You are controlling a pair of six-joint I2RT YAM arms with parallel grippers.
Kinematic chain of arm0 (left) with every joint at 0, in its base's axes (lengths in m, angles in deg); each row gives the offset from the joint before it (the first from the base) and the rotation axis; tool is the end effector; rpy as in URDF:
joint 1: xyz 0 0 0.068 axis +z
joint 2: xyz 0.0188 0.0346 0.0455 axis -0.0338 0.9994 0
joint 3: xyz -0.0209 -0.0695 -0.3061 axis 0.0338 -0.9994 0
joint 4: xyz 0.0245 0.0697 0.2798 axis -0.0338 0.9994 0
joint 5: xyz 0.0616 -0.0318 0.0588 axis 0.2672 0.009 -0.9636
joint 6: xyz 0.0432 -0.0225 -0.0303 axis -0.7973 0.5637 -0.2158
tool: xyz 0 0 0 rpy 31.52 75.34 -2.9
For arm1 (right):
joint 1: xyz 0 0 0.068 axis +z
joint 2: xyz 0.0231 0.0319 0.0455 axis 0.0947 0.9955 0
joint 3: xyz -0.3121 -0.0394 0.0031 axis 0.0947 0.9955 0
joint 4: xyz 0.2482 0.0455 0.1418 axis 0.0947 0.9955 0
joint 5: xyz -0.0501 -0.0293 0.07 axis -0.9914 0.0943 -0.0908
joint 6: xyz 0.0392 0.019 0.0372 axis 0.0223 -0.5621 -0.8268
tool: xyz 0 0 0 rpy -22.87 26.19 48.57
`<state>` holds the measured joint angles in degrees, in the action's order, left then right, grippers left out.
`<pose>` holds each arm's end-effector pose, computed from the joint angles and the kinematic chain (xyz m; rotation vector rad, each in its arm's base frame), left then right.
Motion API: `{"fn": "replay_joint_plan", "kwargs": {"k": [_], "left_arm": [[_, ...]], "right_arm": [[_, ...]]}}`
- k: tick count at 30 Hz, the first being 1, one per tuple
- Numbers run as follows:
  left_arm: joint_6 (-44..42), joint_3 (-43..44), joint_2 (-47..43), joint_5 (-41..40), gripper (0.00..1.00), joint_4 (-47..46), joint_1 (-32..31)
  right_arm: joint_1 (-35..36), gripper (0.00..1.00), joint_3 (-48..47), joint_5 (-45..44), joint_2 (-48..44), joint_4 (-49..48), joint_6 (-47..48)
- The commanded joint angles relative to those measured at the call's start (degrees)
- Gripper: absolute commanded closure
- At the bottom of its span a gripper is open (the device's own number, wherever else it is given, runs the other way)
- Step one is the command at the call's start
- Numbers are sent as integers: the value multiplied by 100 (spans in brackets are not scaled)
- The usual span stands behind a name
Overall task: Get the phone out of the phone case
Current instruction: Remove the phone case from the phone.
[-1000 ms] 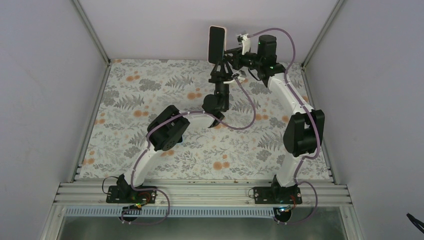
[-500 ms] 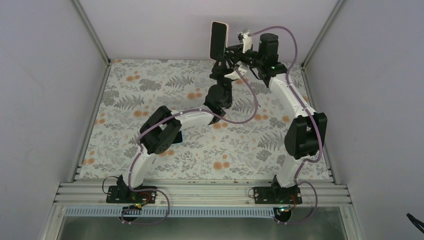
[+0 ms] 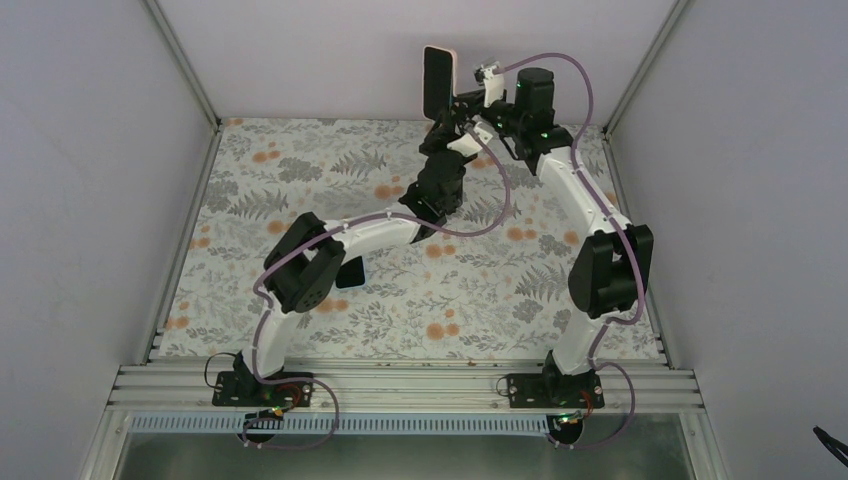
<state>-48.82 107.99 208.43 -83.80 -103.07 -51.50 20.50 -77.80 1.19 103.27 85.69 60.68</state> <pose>0.3815 -0.4012 0.3260 0.4047 1.3154 0.4864 0.4542 0.1465 0.4058 -0.6611 1.7415 0.7501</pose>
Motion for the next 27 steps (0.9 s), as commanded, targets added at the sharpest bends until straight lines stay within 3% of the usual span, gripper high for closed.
{"fn": "replay_joint_plan", "kwargs": {"k": [1, 5, 10, 16, 27], "left_arm": [[1284, 181, -666, -617, 68, 706, 924], [1444, 239, -645, -622, 75, 925, 1084], [1458, 268, -658, -561, 97, 987, 1231], [730, -262, -898, -470, 98, 32, 1294], [965, -1094, -1492, -7, 98, 178, 1524]], "right_arm": [[278, 96, 101, 784, -330, 806, 287], [279, 96, -32, 872, -327, 875, 281], [282, 96, -33, 848, -353, 924, 318], [230, 96, 60, 561, -299, 1009, 434], [221, 96, 219, -609, -383, 1083, 744]]}}
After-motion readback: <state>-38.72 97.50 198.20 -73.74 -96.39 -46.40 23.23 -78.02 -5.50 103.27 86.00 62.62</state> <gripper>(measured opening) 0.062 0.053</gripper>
